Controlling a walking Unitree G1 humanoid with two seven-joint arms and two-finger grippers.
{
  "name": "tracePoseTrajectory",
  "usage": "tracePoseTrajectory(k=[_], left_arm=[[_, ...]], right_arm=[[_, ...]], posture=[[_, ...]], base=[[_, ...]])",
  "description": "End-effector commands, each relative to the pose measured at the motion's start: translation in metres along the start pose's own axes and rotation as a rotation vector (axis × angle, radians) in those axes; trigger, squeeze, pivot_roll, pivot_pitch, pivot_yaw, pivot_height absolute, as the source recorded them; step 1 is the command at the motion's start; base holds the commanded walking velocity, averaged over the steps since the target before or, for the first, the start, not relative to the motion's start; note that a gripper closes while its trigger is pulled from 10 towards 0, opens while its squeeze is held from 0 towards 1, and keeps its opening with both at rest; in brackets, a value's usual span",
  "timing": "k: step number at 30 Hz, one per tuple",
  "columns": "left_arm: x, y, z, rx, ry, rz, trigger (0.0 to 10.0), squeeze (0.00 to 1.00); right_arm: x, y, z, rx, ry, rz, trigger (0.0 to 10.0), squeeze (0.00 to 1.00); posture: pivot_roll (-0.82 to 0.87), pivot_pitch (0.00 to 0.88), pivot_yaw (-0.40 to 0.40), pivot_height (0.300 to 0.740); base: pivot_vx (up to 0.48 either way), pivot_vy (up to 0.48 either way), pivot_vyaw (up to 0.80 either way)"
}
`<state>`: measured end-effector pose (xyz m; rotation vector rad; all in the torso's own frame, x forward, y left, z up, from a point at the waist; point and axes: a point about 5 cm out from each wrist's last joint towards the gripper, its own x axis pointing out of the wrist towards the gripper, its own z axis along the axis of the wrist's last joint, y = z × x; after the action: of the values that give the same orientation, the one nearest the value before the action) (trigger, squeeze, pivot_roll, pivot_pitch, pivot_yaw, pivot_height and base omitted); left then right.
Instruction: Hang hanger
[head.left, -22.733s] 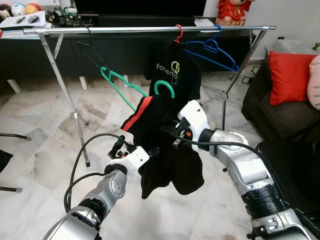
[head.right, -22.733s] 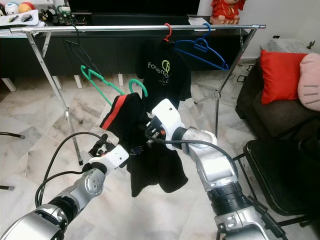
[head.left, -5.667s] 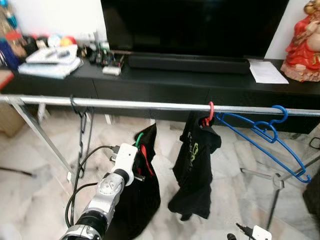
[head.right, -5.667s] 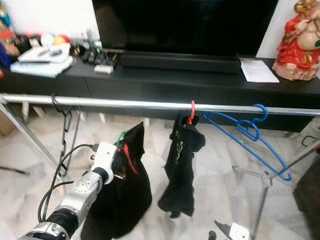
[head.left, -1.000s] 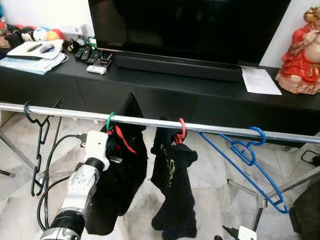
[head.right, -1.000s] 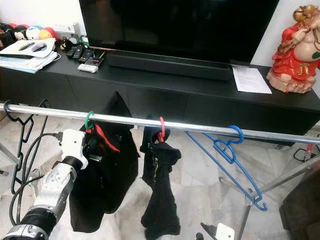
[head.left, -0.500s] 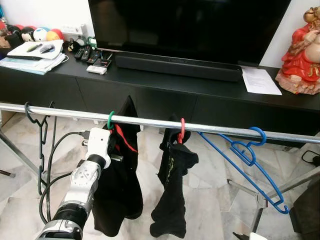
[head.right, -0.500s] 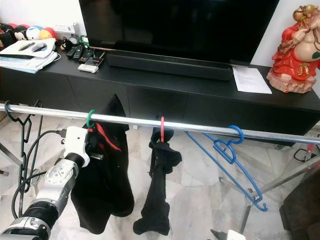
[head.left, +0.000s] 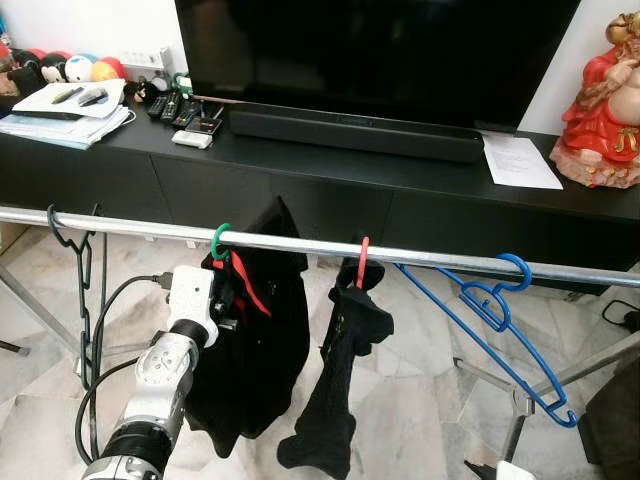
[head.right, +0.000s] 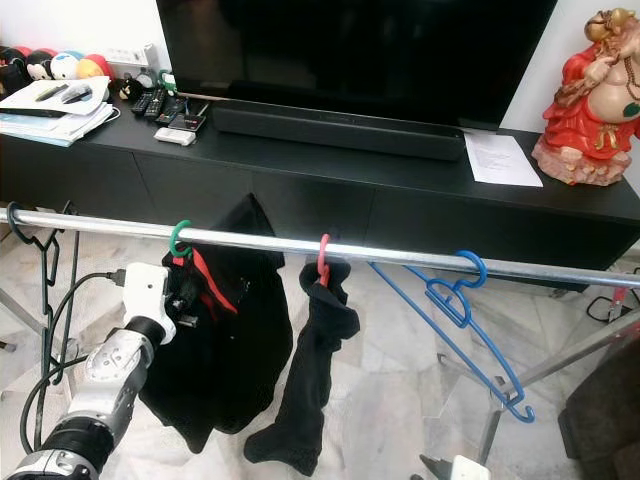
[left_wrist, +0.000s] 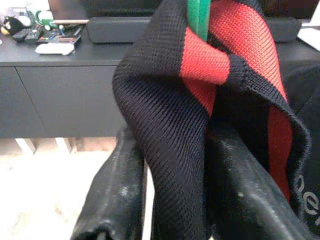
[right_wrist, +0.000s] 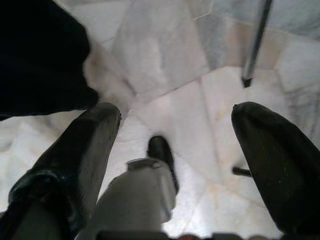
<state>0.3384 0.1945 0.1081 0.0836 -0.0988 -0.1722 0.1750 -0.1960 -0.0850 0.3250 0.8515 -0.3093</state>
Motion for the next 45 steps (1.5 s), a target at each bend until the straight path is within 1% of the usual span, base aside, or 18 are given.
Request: tracePoseTrajectory(k=[1,10,19,25,28,29,32,34,36,37,38,39,40,41,42,43,44,45], left_arm=[[-0.006,0.003,0.002,-0.021,-0.017,-0.015,10.0,1.0],[-0.023,0.011,0.015,-0.022,-0.047,-0.102,10.0,1.0],[-0.043,0.014,0.029,-0.006,-0.055,-0.189,10.0,1.0],[-0.081,0.027,0.033,0.007,0.014,-0.248,10.0,1.0],[-0.088,0.03,0.034,0.008,0.031,-0.252,10.0,1.0],[-0.101,0.037,0.033,0.0,0.08,-0.269,10.0,1.0],[-0.105,0.039,0.033,-0.004,0.097,-0.276,10.0,1.0],[-0.107,0.041,0.03,0.006,0.125,-0.268,10.0,1.0],[-0.111,0.046,0.016,0.016,0.177,-0.227,10.0,0.96],[-0.111,0.046,0.016,0.016,0.177,-0.227,10.0,0.96],[-0.113,0.046,0.01,0.004,0.201,-0.225,10.0,0.96],[-0.119,0.042,0.001,-0.022,0.25,-0.268,10.0,0.96],[-0.125,0.037,-0.005,-0.023,0.302,-0.332,10.0,0.93],[-0.125,0.037,-0.005,-0.023,0.302,-0.332,10.0,0.93],[-0.135,0.028,-0.015,-0.023,0.401,-0.449,10.0,0.91],[-0.135,0.028,-0.015,-0.023,0.401,-0.449,10.0,0.91],[-0.14,0.025,-0.019,-0.019,0.446,-0.496,10.0,0.82],[-0.146,0.023,-0.022,-0.012,0.49,-0.534,10.0,0.45]], right_arm=[[-0.001,0.002,-0.006,-0.006,0.023,-0.013,10.0,0.0],[-0.002,0.012,-0.012,-0.011,0.029,-0.003,10.0,0.0],[-0.009,0.002,-0.03,-0.01,0.036,-0.012,10.0,0.0],[-0.014,-0.02,-0.034,-0.009,0.036,-0.028,10.0,0.0],[-0.014,-0.026,-0.032,-0.008,0.034,-0.034,10.0,0.0],[-0.014,-0.036,-0.026,-0.009,0.032,-0.043,10.0,0.0],[-0.013,-0.039,-0.023,-0.009,0.03,-0.045,10.0,0.0],[-0.011,-0.037,-0.019,-0.012,0.029,-0.043,10.0,0.0],[-0.006,-0.007,-0.018,-0.018,0.031,-0.015,10.0,0.0],[-0.006,-0.007,-0.018,-0.018,0.031,-0.015,10.0,0.0],[-0.005,0.007,-0.019,-0.017,0.033,-0.004,10.0,0.0],[-0.005,0.023,-0.024,-0.018,0.037,0.008,10.0,0.0],[-0.005,0.027,-0.026,-0.018,0.04,0.011,10.0,0.0],[-0.005,0.027,-0.026,-0.018,0.04,0.011,10.0,0.0],[-0.006,0.032,-0.029,-0.02,0.046,0.013,10.0,0.0],[-0.006,0.032,-0.029,-0.02,0.046,0.013,10.0,0.0],[-0.007,0.034,-0.031,-0.021,0.048,0.014,10.0,0.0],[-0.007,0.036,-0.032,-0.021,0.052,0.016,10.0,0.0]], posture=[[0.0,0.141,-0.061,0.74],[0.01,0.147,-0.062,0.74],[0.01,0.15,-0.062,0.74],[0.03,0.154,-0.063,0.74],[0.04,0.154,-0.065,0.74],[0.05,0.154,-0.066,0.74],[0.05,0.154,-0.066,0.74],[0.05,0.152,-0.065,0.74],[0.05,0.147,-0.06,0.74],[0.05,0.147,-0.06,0.74],[0.05,0.145,-0.058,0.74],[0.05,0.145,-0.057,0.74],[0.05,0.145,-0.057,0.74],[0.05,0.145,-0.057,0.74],[0.05,0.145,-0.056,0.74],[0.05,0.145,-0.056,0.74],[0.05,0.145,-0.056,0.74],[0.05,0.141,-0.052,0.74]], base=[[0.0,0.0,0.0],[0.0,0.0,0.0],[0.0,0.0,0.0],[0.0,0.0,0.0],[0.0,0.0,0.0],[0.0,0.0,0.0],[0.0,0.0,0.0],[0.0,0.0,0.0],[0.0,0.0,0.0],[0.0,0.0,0.0],[0.0,0.0,0.0],[0.0,0.0,0.0],[0.0,0.0,0.0],[0.0,0.0,0.0],[0.0,0.0,0.0],[0.0,0.0,0.0],[0.0,0.0,0.0],[0.0,0.0,0.0]])
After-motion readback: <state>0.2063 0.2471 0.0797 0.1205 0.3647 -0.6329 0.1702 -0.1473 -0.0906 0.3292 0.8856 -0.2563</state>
